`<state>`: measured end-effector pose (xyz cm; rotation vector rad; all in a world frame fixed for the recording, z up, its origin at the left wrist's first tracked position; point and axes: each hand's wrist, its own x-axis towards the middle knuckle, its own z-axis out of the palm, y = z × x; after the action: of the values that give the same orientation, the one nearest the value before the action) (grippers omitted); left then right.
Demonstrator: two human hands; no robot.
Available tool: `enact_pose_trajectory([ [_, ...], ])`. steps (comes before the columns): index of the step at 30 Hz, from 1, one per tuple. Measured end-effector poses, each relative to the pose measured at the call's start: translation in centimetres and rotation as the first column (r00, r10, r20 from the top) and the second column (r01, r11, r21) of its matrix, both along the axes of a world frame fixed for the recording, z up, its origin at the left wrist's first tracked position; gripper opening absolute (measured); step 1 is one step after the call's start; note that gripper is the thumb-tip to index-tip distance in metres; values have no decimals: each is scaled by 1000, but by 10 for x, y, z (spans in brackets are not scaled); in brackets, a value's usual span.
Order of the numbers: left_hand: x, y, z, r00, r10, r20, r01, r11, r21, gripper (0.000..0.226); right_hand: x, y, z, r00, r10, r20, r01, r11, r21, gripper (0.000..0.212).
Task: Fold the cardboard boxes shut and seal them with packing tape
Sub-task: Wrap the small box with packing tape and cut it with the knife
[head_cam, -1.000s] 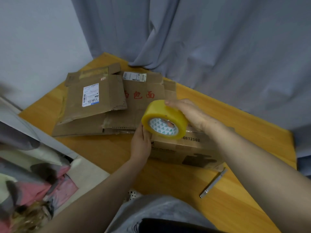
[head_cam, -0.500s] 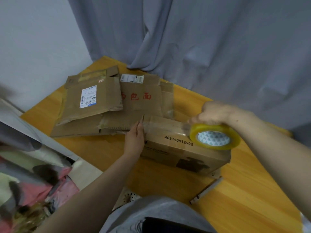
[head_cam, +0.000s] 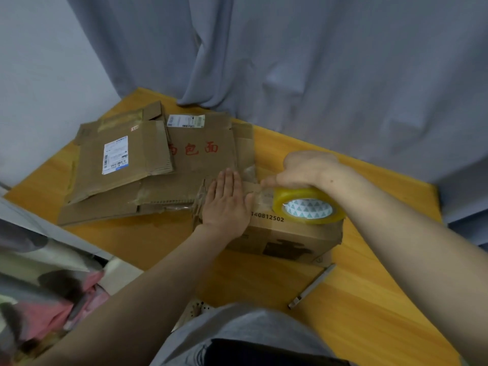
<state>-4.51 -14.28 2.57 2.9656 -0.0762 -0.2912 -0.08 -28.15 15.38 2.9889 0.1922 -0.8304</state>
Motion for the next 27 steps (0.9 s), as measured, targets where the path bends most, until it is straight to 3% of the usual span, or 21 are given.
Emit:
enact_pose_trajectory([
  [4, 4, 2, 2, 998, -16, -61, 15, 1000, -17, 64, 2, -32, 11, 986, -106, -126, 138, 948, 287, 62],
  [8, 9, -2, 8, 995, 10, -97, -9, 1000, 16, 64, -6, -55, -6, 964, -254, -85, 257, 791, 555, 64],
  [14, 24, -30, 4, 989, -145, -13, 144, 987, -67, 59, -6, -39, -10, 981, -193, 38, 143, 833, 535, 64],
  [19, 23, -26, 1, 991, -134, 0, 133, 988, -81, 57, -8, -63, -15, 949, -273, -159, 304, 658, 688, 54],
  [21, 23, -27, 0, 991, -134, -11, 133, 988, -80, 58, -6, -70, -11, 954, -285, -91, 282, 757, 589, 54],
  [24, 25, -28, -2, 990, -136, -22, 134, 989, -61, 61, -1, -85, 3, 977, -215, 9, 210, 963, 168, 55],
  [27, 25, -32, -2, 991, -133, -26, 131, 990, -47, 66, -5, -102, 0, 978, -205, -37, 195, 963, -185, 70],
])
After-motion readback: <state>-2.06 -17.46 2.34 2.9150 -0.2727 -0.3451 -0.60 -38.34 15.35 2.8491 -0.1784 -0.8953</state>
